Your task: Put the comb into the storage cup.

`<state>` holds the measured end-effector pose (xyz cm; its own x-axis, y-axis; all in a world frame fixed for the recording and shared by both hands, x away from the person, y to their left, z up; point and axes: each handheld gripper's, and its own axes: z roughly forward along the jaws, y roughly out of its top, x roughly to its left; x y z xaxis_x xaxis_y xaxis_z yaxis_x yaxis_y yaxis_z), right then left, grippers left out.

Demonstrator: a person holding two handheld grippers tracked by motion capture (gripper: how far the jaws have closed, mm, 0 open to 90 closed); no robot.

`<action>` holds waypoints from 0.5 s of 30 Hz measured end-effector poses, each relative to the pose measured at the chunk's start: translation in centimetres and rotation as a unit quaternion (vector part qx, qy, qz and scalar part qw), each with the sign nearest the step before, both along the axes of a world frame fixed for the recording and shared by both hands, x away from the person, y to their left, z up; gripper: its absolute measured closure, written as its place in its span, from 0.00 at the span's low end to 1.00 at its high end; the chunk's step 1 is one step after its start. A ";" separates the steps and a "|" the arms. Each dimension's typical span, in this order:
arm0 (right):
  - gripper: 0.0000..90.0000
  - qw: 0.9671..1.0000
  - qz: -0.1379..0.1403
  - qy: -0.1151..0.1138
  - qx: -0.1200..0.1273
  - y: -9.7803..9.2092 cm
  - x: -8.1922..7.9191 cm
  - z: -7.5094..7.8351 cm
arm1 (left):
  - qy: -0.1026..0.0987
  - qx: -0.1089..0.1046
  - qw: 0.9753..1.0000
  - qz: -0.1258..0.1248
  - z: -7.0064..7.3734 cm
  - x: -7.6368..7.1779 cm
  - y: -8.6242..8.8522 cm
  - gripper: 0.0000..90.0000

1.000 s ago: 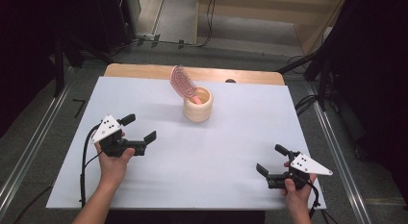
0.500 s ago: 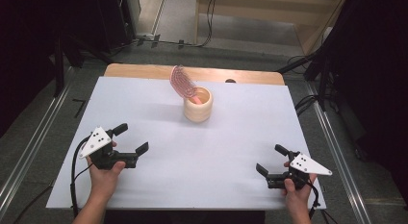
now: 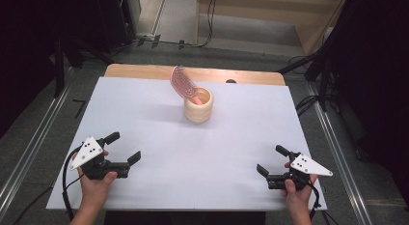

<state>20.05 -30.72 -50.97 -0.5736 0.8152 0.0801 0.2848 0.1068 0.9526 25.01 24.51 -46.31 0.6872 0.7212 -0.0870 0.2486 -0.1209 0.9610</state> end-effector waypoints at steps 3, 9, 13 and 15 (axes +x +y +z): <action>0.00 1.000 0.000 0.001 0.000 0.0 0.0 0.0 | 0.002 0.005 1.000 0.003 -0.2 -0.3 0.5 0.00; 0.00 1.000 -0.001 0.001 0.000 0.0 0.0 0.0 | 0.006 0.017 1.000 0.008 -0.8 -0.7 1.3 0.00; 0.00 1.000 -0.002 0.001 0.000 0.0 0.0 0.0 | 0.007 0.016 1.000 0.010 -0.9 -1.0 1.8 0.00; 0.00 1.000 -0.002 0.000 0.000 -0.1 0.0 0.0 | 0.008 0.019 1.000 0.013 -1.0 -1.1 2.1 0.00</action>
<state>20.07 -30.77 -51.01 -0.5704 0.8175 0.0800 0.2858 0.1063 0.9524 23.88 26.60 -47.32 0.6673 0.7415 -0.0704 0.2669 -0.1498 0.9520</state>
